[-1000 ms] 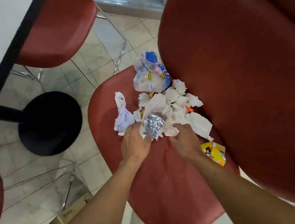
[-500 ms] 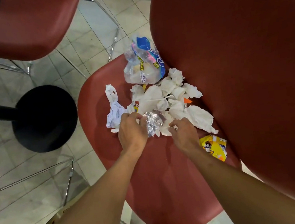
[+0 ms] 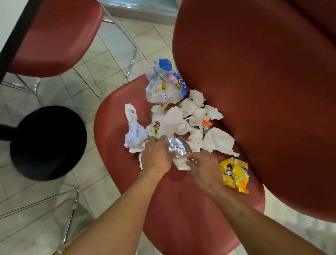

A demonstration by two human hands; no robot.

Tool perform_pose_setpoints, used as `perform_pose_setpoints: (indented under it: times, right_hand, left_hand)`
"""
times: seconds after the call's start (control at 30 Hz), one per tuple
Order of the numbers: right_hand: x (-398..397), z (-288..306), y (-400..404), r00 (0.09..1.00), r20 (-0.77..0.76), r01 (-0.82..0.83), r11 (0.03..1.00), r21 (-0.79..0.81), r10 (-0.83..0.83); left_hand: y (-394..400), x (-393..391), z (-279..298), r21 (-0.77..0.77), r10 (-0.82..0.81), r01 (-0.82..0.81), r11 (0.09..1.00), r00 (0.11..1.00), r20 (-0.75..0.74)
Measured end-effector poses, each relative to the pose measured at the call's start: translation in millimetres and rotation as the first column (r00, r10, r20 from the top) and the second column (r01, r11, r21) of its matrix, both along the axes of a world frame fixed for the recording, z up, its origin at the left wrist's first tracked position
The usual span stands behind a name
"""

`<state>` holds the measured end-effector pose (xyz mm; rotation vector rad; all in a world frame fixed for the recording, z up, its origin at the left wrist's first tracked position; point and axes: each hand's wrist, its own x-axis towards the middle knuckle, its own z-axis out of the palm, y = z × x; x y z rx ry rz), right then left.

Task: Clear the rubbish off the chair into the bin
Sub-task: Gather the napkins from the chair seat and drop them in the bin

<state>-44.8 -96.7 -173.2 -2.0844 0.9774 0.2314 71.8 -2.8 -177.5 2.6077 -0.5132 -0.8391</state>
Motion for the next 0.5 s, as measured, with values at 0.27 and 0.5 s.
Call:
perform_pose_setpoints:
  times: [0.27,0.5]
  right_hand:
    - [-14.4,42.5,12.8,0.999,0.017,-0.029,0.999,-0.04,0.029]
    - [-15.1,86.2,47.1,0.998,-0.019,-0.062,0.992,-0.107,0.06]
  left_hand:
    - [23.9,-20.5,43.2,-0.189,0.276,-0.28,0.941,0.96,-0.051]
    - [82.4,-35.6,95.6,-0.305,0.417,-0.414,0.858,0.907,-0.059]
